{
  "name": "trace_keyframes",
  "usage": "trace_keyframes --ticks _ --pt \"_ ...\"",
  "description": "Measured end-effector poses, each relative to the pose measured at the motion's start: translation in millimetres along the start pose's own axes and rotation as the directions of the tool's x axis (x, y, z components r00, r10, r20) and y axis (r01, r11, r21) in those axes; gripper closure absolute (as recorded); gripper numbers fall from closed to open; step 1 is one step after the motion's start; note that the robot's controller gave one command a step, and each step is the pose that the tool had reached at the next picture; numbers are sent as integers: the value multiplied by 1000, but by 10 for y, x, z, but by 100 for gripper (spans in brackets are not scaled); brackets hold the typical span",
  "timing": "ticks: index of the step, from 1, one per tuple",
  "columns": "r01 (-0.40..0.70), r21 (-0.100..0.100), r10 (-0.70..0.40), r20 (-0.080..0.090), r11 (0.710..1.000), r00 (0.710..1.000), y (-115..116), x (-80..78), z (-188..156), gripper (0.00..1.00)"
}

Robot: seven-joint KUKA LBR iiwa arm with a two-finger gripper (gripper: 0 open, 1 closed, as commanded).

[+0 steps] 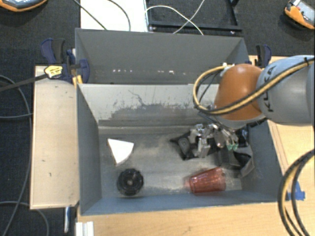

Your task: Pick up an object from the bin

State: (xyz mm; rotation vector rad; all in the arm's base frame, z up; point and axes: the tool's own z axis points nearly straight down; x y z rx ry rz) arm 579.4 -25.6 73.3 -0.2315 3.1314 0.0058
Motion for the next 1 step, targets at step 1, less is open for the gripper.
trace_keyframes --ticks 1 --pt "-1 0 1 -3 1000 1000 2 11 -147 100"
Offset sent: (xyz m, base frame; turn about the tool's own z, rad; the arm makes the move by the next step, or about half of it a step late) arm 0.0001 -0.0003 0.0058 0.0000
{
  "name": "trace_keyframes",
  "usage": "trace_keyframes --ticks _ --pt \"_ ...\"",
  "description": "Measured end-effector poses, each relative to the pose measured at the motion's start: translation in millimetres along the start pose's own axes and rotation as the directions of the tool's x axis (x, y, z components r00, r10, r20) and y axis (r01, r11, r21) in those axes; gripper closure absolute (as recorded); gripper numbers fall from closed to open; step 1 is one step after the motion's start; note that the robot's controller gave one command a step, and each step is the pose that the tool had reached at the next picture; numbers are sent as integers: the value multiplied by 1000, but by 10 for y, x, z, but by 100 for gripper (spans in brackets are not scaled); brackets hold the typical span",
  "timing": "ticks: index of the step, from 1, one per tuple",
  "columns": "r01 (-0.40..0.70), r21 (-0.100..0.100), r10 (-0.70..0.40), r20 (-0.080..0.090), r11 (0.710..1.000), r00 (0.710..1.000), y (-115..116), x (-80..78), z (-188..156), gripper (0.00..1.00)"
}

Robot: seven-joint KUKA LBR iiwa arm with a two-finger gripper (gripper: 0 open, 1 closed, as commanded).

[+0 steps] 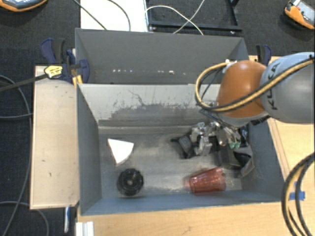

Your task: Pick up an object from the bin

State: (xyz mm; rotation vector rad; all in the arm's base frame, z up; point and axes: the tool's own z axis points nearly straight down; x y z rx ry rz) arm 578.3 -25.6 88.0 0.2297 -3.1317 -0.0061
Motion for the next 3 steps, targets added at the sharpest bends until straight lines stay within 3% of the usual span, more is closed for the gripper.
trace_keyframes --ticks 3 --pt "-2 2 2 8 1000 1000 -4 -20 -245 100"
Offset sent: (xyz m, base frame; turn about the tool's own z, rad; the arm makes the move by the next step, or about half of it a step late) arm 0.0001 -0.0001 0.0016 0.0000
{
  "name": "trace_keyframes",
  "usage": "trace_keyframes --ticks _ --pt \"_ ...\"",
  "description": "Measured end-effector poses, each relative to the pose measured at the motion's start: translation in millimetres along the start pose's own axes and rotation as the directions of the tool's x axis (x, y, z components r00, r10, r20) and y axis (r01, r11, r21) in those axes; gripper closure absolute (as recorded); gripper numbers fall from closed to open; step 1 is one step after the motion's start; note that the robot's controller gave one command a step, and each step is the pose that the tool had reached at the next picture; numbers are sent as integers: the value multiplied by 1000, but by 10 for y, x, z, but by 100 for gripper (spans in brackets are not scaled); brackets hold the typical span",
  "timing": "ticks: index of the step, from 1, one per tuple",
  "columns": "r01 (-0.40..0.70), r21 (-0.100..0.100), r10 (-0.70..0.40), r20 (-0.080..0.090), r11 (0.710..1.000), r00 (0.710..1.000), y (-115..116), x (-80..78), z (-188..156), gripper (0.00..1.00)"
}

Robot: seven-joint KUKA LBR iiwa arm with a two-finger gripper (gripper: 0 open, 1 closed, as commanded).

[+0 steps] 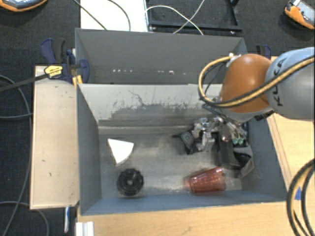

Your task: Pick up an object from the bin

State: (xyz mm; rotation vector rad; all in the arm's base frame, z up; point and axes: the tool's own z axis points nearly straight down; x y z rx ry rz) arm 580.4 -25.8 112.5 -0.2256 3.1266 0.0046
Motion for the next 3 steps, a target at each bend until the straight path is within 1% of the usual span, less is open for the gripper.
trace_keyframes --ticks 2,3 --pt "-2 -1 2 1 1000 1000 2 2 -33 100" --pt "-2 -1 2 0 1000 1000 4 2 -113 100"
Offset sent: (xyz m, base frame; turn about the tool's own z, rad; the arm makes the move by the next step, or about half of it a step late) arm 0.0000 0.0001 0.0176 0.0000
